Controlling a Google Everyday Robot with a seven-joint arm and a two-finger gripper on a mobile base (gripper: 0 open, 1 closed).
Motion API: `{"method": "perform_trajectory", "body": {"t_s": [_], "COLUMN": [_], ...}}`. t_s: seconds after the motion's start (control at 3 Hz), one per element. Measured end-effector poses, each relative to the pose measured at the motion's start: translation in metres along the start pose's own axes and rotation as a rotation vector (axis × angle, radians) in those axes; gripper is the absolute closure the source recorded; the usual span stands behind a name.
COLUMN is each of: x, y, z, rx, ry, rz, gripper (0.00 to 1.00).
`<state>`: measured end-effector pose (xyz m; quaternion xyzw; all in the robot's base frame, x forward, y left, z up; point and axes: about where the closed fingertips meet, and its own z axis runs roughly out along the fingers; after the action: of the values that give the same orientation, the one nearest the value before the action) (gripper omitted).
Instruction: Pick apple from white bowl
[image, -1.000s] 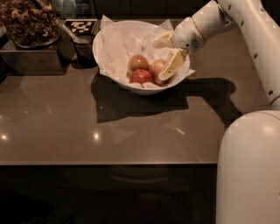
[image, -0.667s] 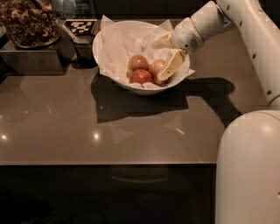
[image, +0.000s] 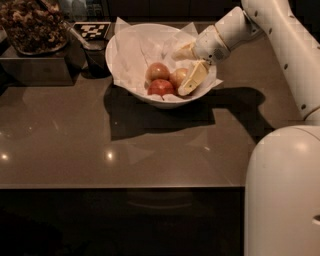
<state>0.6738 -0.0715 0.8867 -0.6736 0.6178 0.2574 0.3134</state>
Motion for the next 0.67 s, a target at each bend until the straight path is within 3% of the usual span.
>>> {"method": "perform_trajectory", "body": {"t_s": [0.67], "x": [0.008], "y": [0.0011], "z": [0.0099], "rx": [-0.022], "ry": [0.005], "rz": [0.02], "gripper": [0.16]}}
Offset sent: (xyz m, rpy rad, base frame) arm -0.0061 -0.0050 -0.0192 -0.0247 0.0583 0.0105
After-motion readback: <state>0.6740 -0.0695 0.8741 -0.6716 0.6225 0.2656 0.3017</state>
